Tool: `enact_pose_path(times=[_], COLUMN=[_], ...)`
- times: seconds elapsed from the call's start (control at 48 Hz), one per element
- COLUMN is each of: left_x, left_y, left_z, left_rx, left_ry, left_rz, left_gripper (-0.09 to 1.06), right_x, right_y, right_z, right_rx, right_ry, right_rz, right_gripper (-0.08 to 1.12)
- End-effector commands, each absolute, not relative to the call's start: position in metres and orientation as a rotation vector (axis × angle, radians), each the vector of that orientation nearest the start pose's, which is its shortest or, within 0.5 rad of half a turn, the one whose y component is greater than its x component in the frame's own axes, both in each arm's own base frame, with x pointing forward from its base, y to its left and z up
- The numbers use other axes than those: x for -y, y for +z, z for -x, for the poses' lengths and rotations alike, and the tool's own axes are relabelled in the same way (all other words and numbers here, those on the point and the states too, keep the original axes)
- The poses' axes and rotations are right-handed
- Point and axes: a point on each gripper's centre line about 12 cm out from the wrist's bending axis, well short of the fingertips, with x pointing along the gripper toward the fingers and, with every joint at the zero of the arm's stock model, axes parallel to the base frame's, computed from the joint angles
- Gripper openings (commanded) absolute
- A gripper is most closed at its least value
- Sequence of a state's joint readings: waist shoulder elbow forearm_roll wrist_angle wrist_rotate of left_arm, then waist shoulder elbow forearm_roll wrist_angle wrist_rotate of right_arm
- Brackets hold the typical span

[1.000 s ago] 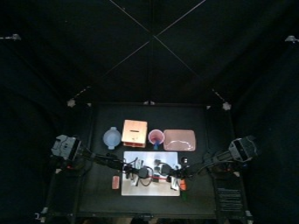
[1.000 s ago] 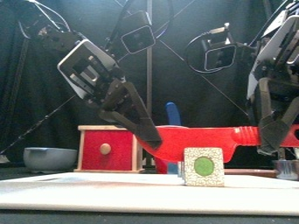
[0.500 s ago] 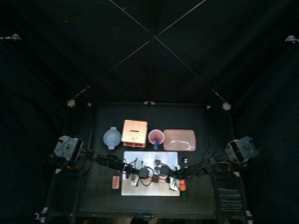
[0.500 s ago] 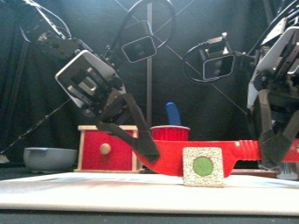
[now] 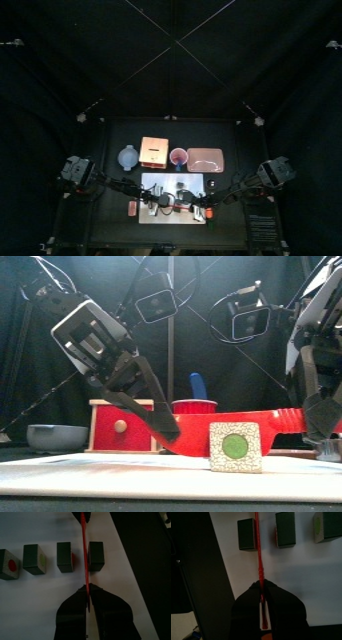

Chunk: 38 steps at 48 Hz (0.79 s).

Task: Place sushi on board then cut the sushi with the knife then place the pieces on the plate
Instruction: Cut the sushi into 4 pieces

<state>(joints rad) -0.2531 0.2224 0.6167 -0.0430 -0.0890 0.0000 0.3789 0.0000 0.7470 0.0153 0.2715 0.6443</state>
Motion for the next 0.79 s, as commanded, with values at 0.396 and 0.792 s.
enact_pose_path(times=[0.396, 0.792], left_x=[0.100, 0.069], left_y=[0.147, 0.179], left_z=[-0.398, -0.385], left_rx=[-0.646, -0.564], left_ry=[-0.223, -0.185], left_rz=[-0.047, -0.086], left_gripper=[0.53, 0.84], right_x=[-0.124, -0.105], right_y=[0.164, 0.194], right_z=[-0.314, -0.284], right_rx=[-0.999, -0.966], right_ry=[0.039, 0.033], right_rz=[-0.395, -0.387], right_gripper=[0.27, 0.27])
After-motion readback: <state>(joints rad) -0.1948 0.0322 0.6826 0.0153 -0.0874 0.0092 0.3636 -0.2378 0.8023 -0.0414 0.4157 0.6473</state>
